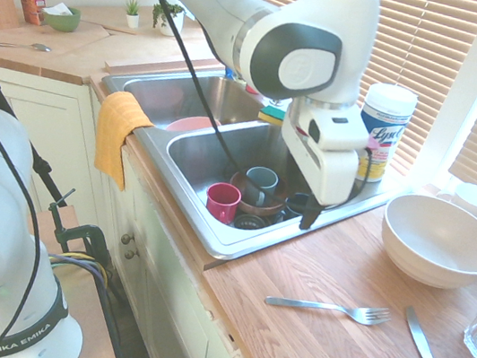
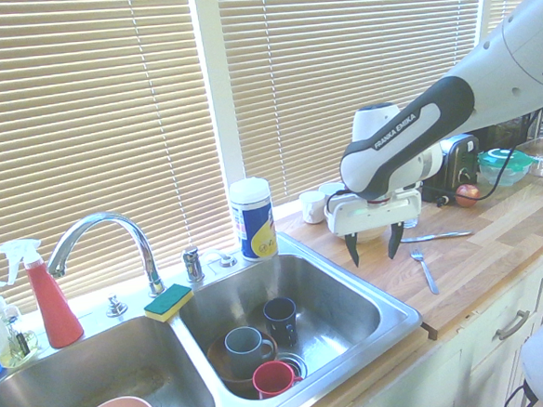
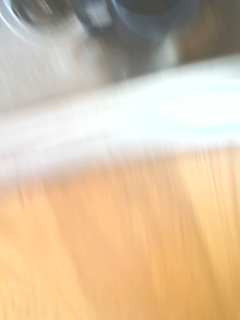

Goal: Put the fork into the sink

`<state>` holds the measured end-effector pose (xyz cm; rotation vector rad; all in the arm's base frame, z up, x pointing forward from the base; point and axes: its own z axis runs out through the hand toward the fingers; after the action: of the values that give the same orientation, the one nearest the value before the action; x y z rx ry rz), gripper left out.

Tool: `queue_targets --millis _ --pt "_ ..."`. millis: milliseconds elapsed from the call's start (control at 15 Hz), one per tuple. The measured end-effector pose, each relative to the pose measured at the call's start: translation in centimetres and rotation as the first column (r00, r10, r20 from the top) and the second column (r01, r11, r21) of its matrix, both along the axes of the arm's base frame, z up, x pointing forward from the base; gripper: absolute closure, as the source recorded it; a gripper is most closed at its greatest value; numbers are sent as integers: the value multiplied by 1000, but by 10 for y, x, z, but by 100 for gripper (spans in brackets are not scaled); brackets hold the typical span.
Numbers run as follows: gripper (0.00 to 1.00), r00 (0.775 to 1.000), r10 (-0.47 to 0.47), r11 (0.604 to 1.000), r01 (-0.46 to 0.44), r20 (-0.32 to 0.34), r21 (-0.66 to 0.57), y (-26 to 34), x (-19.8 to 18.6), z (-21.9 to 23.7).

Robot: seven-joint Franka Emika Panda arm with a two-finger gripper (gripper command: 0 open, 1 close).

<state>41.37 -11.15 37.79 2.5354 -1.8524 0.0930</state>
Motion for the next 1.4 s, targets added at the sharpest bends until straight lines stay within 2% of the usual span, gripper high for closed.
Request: queue_targets --millis 133,400,467,667,1400 --pt "0 997 -74 997 74 -8 14 -43 -12 -9" --pt "0 999 -45 999 45 0 15 -74 -12 -41" --pt "100 999 -39 999 39 -6 14 -76 -11 -49" --pt "100 999 -40 999 41 -21 18 -79 -7 -63" --pt "100 998 -55 998 55 -2 44 -84 -1 -61"
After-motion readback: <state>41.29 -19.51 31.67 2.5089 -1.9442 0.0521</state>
